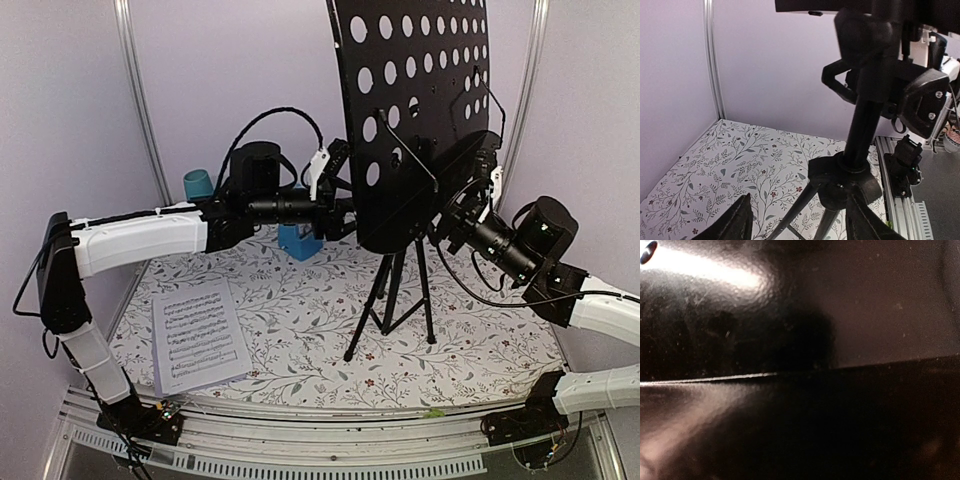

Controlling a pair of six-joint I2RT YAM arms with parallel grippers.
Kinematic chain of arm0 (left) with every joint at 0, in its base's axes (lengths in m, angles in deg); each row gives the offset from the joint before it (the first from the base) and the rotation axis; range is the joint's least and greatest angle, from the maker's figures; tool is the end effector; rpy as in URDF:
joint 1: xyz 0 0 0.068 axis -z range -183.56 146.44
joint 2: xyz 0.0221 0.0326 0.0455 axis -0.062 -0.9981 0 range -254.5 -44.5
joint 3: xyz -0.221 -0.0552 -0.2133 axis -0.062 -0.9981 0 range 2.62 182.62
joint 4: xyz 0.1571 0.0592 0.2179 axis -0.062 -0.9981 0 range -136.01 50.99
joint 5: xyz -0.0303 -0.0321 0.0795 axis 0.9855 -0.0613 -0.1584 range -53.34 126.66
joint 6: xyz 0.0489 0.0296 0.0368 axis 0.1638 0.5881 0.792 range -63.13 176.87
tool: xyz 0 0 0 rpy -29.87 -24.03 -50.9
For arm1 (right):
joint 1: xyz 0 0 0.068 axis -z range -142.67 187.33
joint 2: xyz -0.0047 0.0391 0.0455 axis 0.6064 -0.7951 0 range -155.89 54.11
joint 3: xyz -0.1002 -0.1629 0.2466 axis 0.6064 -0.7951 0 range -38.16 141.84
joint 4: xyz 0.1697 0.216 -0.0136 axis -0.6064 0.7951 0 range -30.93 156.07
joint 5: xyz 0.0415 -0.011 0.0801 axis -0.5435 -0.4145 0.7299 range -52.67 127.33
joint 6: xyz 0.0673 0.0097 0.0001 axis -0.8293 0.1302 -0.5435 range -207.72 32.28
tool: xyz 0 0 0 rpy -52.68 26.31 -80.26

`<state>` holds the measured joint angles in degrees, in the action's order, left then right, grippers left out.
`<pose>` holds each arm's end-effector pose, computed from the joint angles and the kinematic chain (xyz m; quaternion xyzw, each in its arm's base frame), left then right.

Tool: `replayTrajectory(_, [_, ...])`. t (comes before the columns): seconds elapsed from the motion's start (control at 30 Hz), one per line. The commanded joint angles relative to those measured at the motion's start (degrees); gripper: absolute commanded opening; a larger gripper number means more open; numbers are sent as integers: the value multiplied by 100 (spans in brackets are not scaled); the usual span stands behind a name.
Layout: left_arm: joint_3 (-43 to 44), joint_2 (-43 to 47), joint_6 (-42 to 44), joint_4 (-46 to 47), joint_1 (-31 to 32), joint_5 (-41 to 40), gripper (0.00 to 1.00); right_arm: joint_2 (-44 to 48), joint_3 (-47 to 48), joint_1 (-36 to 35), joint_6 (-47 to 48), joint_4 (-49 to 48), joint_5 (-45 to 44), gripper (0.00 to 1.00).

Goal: Set up the instrument practice props
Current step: Adjust the music stand at the center of the board.

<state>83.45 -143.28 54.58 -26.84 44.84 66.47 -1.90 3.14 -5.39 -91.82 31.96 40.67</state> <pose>0.2803 -0.3565 0.3791 0.4394 0.5921 -0.4498 0.5040 0.1751 0.1662 0.3856 -0.2286 0.5836 0.3262 0.7076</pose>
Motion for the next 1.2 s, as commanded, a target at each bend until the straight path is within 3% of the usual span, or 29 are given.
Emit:
replayTrajectory(0.0, [241,-29,284,26,44,609,64,77,2,18,-265,-256,-127,76])
replayTrajectory(0.2, [353,134,543,-215,140,624,68,580,-150,18,-424,392,-662,79])
replayTrajectory(0.37, [414,294,614,-175,126,696,70,1146,-503,17,-1247,690,-706,86])
replayTrajectory(0.43, [322,465,672,-141,122,793,71,1310,-511,17,-1493,921,-783,99])
replayTrajectory(0.6, [462,476,787,-253,88,943,71,1659,-603,17,-1722,1083,-1137,99])
replayTrajectory(0.7, [619,365,813,-208,87,1294,69,1410,-572,18,-1648,912,-619,99])
replayTrajectory(0.8, [1132,37,1084,-650,98,1557,69,1361,-811,18,-1541,565,-721,99])
replayTrajectory(0.97, [2640,-1076,866,-1416,70,2434,57,1361,-887,15,-988,655,-980,99])
replayTrajectory(1.17, [2995,-1659,908,-1579,271,2417,60,1693,-915,21,-794,1019,-1198,99])
